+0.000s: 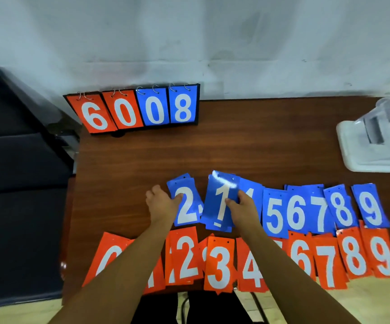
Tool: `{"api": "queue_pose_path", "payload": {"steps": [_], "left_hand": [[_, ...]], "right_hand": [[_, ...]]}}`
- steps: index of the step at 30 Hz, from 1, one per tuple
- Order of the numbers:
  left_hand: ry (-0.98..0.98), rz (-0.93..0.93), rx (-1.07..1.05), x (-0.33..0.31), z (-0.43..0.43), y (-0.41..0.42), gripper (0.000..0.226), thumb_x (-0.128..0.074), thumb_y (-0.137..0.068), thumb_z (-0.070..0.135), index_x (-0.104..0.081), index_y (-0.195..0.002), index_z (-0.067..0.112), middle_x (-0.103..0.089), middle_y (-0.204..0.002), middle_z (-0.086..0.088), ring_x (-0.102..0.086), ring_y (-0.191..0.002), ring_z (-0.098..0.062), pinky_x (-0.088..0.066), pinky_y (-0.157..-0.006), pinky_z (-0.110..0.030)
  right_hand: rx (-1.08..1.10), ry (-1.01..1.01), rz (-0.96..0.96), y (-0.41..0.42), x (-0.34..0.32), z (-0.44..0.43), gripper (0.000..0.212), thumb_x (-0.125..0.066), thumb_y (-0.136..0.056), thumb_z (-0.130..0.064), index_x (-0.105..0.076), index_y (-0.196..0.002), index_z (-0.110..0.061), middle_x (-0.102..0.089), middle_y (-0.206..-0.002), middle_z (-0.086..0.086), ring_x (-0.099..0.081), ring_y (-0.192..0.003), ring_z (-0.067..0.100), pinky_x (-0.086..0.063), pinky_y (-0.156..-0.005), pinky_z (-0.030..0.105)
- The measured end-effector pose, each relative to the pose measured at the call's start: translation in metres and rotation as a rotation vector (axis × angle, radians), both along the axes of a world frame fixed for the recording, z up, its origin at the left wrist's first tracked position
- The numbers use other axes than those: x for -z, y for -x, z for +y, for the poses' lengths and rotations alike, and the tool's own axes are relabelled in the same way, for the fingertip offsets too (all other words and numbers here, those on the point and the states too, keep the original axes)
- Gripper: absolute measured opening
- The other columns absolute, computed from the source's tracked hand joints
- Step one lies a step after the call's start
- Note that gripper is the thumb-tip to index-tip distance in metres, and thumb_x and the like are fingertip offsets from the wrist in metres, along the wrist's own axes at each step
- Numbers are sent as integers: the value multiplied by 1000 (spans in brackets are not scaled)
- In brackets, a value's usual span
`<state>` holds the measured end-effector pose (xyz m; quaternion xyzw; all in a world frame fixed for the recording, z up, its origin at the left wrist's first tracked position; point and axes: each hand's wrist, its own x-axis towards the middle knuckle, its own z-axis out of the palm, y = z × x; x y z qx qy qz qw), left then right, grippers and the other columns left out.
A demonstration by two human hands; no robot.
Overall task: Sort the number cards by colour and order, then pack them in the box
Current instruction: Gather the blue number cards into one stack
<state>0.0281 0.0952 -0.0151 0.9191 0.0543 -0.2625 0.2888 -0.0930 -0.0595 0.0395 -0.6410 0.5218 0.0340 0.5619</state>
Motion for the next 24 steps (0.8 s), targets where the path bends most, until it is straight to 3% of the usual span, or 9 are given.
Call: {"api": "queue_pose_path", "payload": {"steps": [5, 8, 11, 15, 19, 21, 24], "left_hand": [[-119, -34, 24, 13, -29, 5, 67, -81, -77, 26, -44, -127, 0, -47, -132, -23, -45, -122, -39, -38, -103, -44], [-157, 8, 5, 16, -38, 2, 57, -79, -78, 29, -51, -119, 0, -50, -128, -20, -47, -120, -38, -38, -101, -43], [-112, 17, -38, 17, -37, 2, 50, -76, -82, 23, -52, -120, 0, -47, -129, -20, -44, -121, -38, -38, -101, -44], [103, 38, -164, 4, -33, 9, 35, -58, -94, 10, -42, -125, 2, -56, -121, -17, -55, -113, -34, -43, -82, -35], [385, 114, -380, -9, -18, 4, 39, -56, -96, 9, -37, -130, 9, -57, -114, -2, -60, -105, -22, -48, -80, -32], [536, 162, -434, -15, -11, 3, 40, -60, -94, 8, -40, -127, 16, -63, -111, -1, -66, -99, -19, -55, -78, -34], [644, 248, -367, -27, -6, 13, 44, -62, -93, 8, -42, -128, 25, -66, -108, 6, -67, -92, -10, -56, -70, -27]], "right_hand": [[-10, -8, 6, -2, 10, -16, 10, -54, -96, -7, -61, -101, -13, -66, -92, -5, -66, -87, 17, -51, -63, 23], [-22, -29, 15, -7, 15, -25, 11, -54, -96, -7, -62, -98, -15, -68, -91, -3, -66, -83, 17, -56, -70, 35], [-45, -40, 25, -10, 20, -34, 12, -55, -95, -9, -63, -101, -14, -70, -100, 7, -67, -92, 25, -57, -80, 45], [-55, -78, 11, -12, 24, -44, 14, -54, -95, -8, -63, -102, -17, -69, -102, 4, -66, -95, 23, -56, -82, 41], [-63, -121, -10, -15, 20, -48, 14, -53, -96, -7, -62, -102, -16, -70, -101, 5, -66, -83, 14, -55, -68, 32], [-93, -122, -10, -18, 16, -46, 12, -53, -96, -8, -62, -100, -15, -70, -99, 7, -68, -81, 16, -57, -69, 37], [-136, -173, -19, -23, 10, -34, 14, -52, -96, -9, -64, -102, -9, -71, -102, 13, -69, -91, 29, -56, -84, 50]]}}
